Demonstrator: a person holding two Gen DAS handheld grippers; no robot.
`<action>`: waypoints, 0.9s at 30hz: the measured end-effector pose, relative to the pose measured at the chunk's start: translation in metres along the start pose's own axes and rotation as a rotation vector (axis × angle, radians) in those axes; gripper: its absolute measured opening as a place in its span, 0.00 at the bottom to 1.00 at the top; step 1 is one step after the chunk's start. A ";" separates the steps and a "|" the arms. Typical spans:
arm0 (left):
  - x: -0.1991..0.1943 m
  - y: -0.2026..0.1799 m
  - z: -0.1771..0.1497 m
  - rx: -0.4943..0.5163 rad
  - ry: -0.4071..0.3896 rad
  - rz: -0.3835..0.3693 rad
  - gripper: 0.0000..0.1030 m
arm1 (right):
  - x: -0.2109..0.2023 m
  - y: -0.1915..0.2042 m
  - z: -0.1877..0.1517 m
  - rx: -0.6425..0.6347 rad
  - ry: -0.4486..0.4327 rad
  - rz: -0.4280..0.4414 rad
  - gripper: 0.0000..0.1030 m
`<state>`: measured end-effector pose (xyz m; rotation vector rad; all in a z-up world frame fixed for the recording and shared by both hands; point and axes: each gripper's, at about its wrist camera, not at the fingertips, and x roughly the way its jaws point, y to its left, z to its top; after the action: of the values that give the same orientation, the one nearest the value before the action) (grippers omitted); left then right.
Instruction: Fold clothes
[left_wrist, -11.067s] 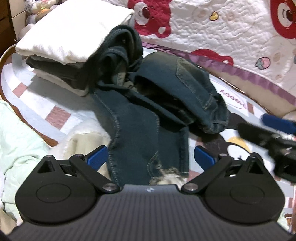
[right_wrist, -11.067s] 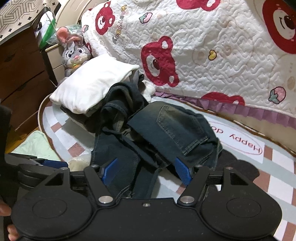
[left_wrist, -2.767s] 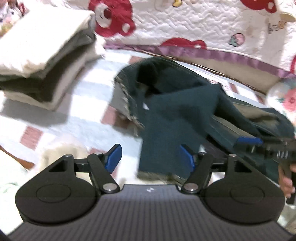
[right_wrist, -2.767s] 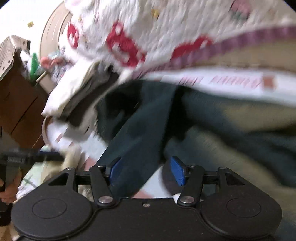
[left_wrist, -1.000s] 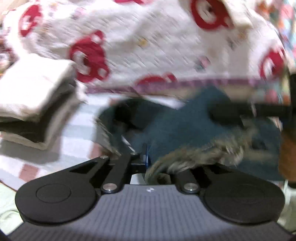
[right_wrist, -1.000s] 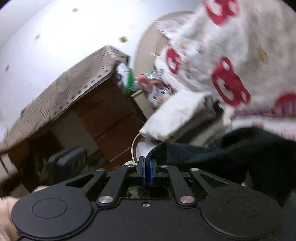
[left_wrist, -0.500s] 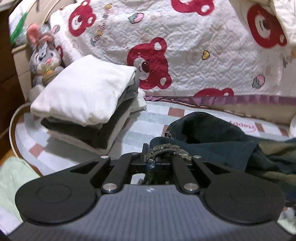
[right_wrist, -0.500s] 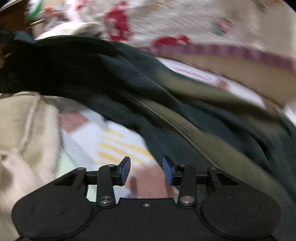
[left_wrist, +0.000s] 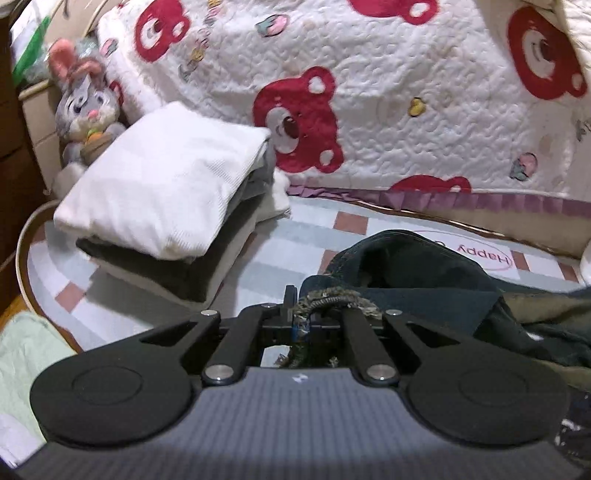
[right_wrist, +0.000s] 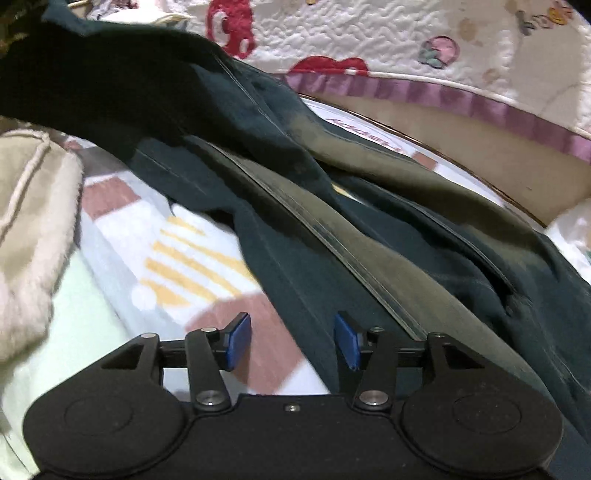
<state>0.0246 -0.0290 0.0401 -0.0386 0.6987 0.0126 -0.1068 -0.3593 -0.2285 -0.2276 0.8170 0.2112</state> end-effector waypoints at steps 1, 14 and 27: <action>0.004 0.003 0.000 -0.008 0.002 0.006 0.03 | 0.006 -0.003 0.005 0.015 0.005 0.029 0.57; 0.051 0.006 -0.018 0.063 0.082 0.138 0.03 | 0.051 -0.005 0.042 0.069 -0.078 0.051 0.18; 0.008 0.058 0.028 -0.099 0.105 0.020 0.04 | -0.126 -0.047 0.040 0.358 -0.316 0.323 0.03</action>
<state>0.0473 0.0298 0.0549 -0.1277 0.8026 0.0648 -0.1499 -0.4056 -0.1030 0.2727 0.5598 0.3876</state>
